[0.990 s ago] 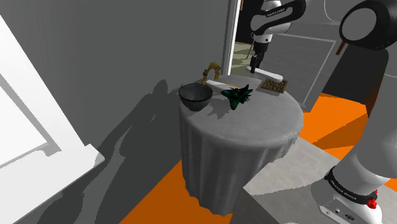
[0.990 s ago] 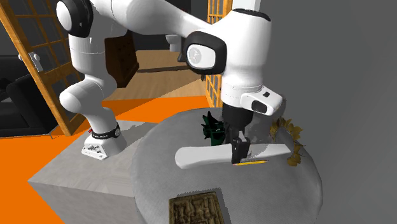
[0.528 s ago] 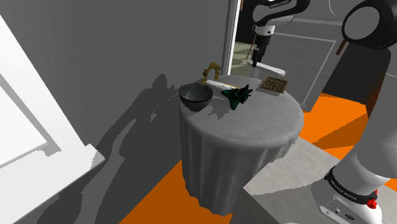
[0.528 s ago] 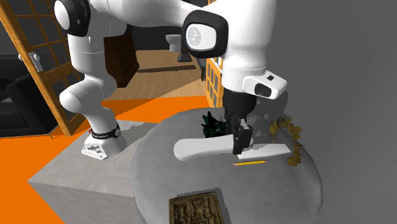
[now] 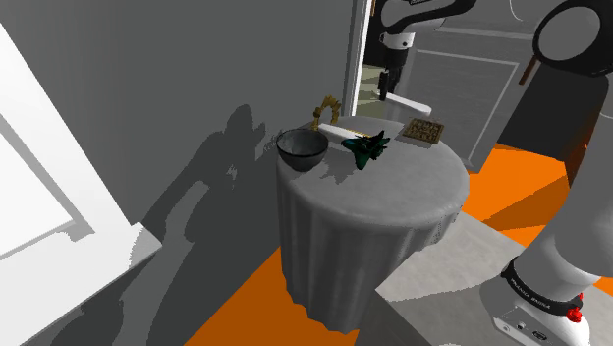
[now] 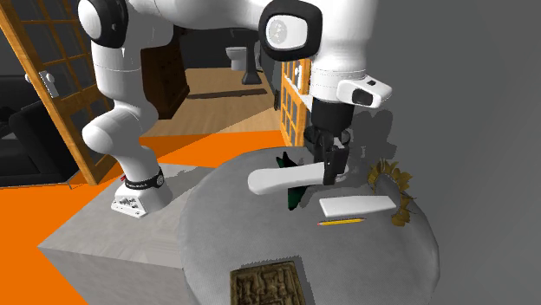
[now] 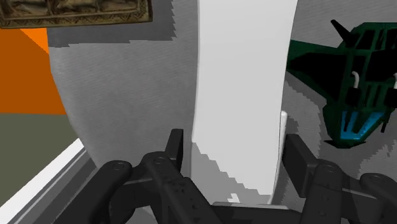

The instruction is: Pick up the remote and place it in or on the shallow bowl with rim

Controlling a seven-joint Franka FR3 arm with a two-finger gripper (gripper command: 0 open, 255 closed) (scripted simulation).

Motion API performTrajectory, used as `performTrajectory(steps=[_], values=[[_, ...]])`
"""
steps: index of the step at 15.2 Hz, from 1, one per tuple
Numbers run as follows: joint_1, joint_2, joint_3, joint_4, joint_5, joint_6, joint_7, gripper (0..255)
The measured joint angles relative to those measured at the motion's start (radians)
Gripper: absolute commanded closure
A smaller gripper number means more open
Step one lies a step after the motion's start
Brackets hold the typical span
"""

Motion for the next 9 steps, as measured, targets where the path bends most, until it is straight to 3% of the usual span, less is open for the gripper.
performTrajectory(steps=[9], values=[[0.127,0.009,0.069,0.020,-0.018,-0.008,0.199,255]])
